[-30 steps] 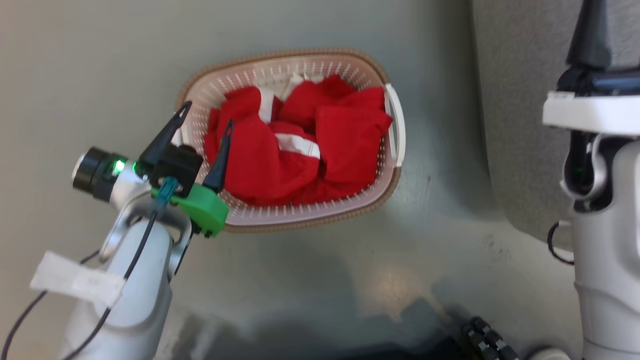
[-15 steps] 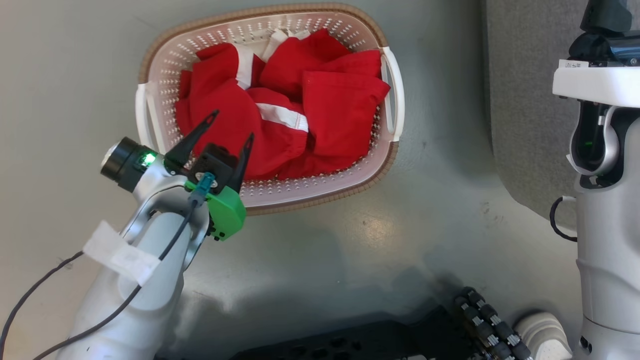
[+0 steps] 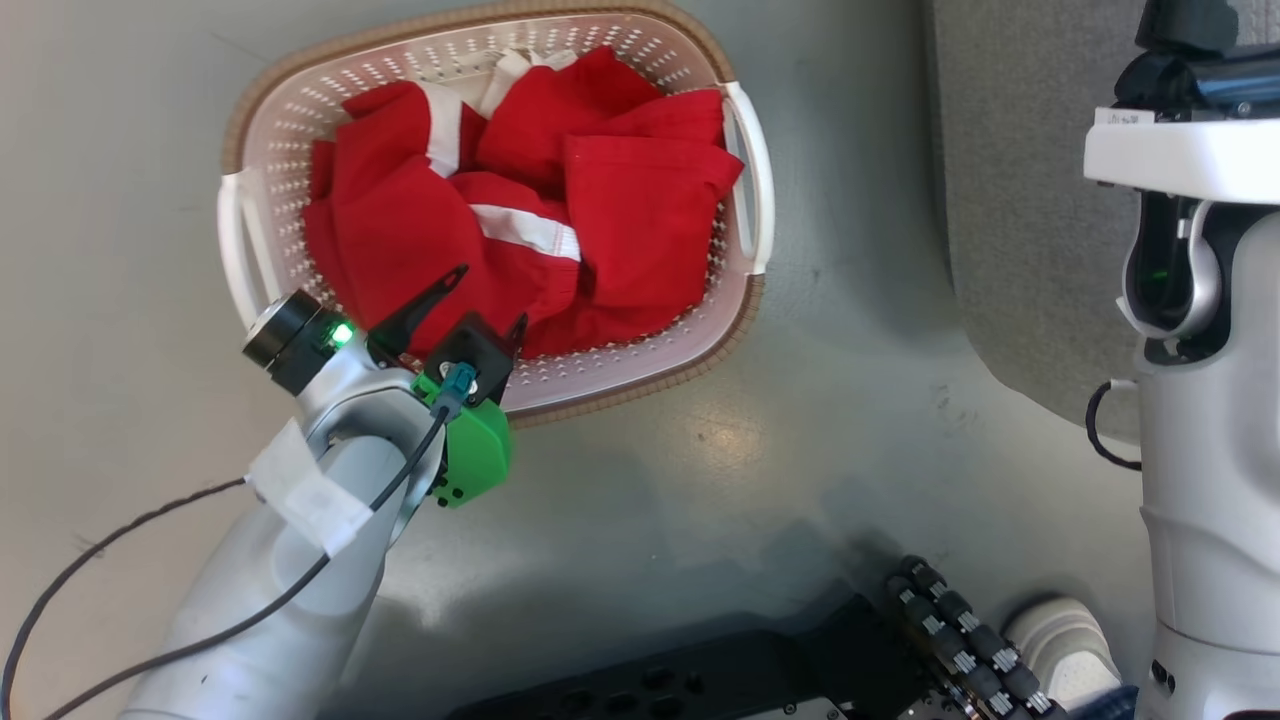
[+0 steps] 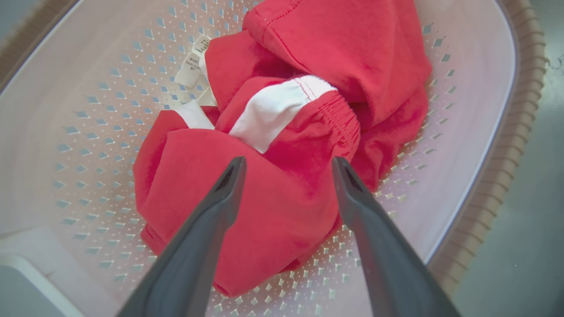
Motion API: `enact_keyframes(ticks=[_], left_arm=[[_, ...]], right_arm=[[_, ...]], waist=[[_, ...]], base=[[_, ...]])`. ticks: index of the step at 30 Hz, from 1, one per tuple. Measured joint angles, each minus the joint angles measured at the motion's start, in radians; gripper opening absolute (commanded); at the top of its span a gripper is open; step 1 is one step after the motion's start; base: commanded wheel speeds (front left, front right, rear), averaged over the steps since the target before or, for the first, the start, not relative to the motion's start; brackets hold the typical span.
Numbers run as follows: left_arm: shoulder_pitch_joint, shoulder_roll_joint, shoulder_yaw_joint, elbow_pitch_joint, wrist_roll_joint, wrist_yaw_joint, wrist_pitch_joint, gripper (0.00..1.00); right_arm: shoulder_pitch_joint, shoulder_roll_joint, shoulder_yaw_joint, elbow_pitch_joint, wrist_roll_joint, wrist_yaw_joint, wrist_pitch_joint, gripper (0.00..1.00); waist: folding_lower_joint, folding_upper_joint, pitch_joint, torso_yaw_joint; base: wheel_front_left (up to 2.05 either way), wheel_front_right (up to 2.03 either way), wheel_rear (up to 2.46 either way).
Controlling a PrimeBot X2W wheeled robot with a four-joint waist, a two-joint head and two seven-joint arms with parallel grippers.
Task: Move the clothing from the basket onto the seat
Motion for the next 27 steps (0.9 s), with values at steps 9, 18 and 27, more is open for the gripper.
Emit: enact_keyframes(ticks=[9,18,27], left_arm=[[-0.045,-0.006,-0.086,0.045,-0.014,0.000,0.001,1.00],[-0.079,-0.007,-0.142,0.098,-0.037,0.000,0.000,1.00],[-0.139,0.019,-0.121,0.148,-0.052,0.000,0.008,1.00]], right_arm=[[-0.013,0.001,0.004,0.000,0.002,0.000,0.000,1.00],[-0.015,0.004,0.013,0.004,0.009,-0.001,0.000,1.00],[-0.033,0.005,0.018,0.002,0.010,-0.001,0.000,1.00]], waist=[[-0.0001,0.0000,0.024,-0.031],[-0.0001,0.0000,0.039,-0.049],[0.0000,0.0000,0.062,-0.077]], base=[[0.00,0.00,0.00],[0.00,0.00,0.00],[0.00,0.00,0.00]])
